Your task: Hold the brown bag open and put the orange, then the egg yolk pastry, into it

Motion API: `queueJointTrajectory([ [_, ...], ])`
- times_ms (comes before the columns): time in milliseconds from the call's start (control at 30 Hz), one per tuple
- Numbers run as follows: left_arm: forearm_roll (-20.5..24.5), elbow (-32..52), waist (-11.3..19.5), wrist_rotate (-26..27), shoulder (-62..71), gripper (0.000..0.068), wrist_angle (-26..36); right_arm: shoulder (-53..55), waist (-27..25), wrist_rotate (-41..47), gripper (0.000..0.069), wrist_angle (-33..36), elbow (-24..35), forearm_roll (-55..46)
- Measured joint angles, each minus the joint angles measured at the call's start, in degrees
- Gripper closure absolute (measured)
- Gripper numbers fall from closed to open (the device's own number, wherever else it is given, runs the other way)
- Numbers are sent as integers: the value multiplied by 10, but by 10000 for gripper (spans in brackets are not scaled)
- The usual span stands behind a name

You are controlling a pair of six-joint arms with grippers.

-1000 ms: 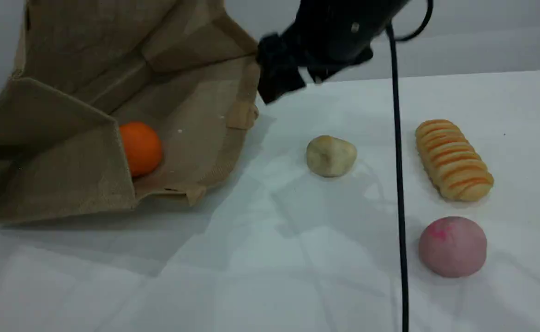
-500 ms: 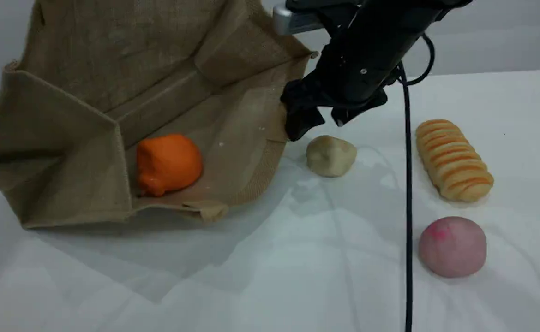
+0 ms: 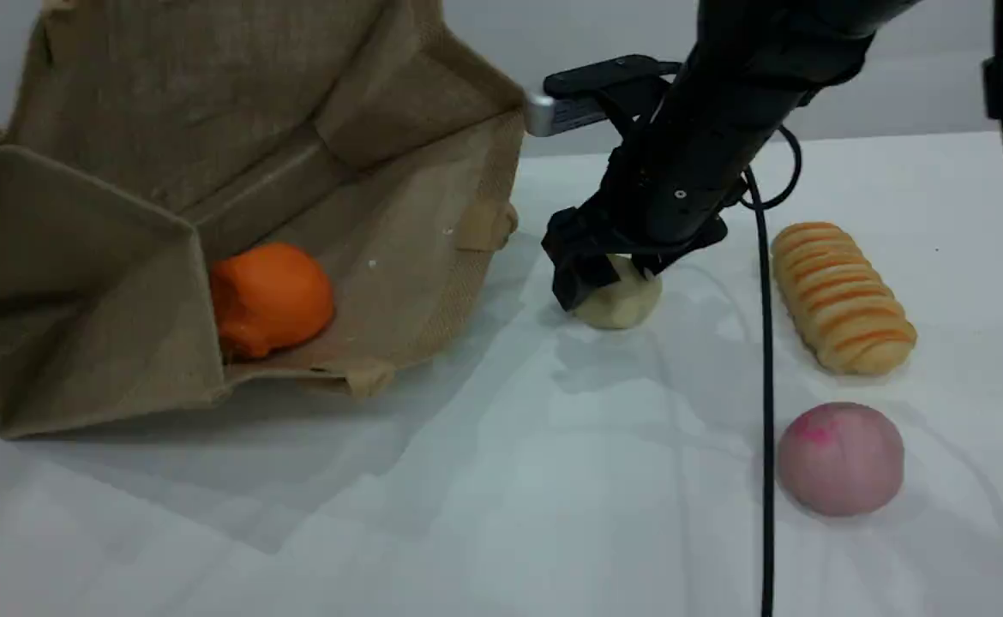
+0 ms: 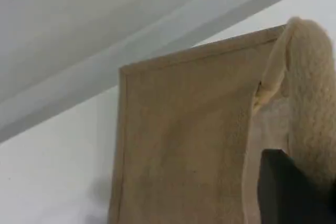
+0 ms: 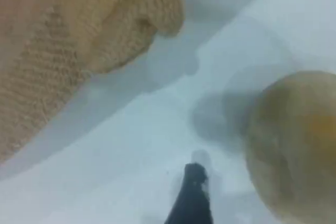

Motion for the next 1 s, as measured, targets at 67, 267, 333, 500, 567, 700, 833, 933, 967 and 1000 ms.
queueJointTrajectory([
  [67, 0, 0, 0, 0, 2, 604, 0, 9, 0, 0, 121, -1, -14, -1],
  [267, -6, 0, 0, 0, 2, 604, 0, 22, 0, 0, 162, -10, -29, -27],
  [333, -14, 0, 0, 0, 2, 604, 1, 22, -3, 0, 211, -14, -29, -44],
  [500, -18, 0, 0, 0, 2, 604, 1, 22, -11, 0, 382, -13, -29, -78],
  [567, -26, 0, 0, 0, 2, 604, 1, 22, -12, 0, 451, -12, -29, -78],
  [700, -28, 0, 0, 0, 2, 604, 1, 22, -12, 0, 517, -12, -29, -78],
  [833, -28, 0, 0, 0, 2, 604, 1, 22, -12, 0, 553, -8, -29, -77],
  [933, -28, 0, 0, 0, 2, 604, 1, 22, -12, 0, 598, 0, -29, -77],
  [967, -28, 0, 0, 0, 2, 604, 1, 22, -12, 0, 617, 6, -29, -77],
  [1000, -28, 0, 0, 0, 2, 604, 1, 19, -12, 0, 637, 12, -29, -77],
])
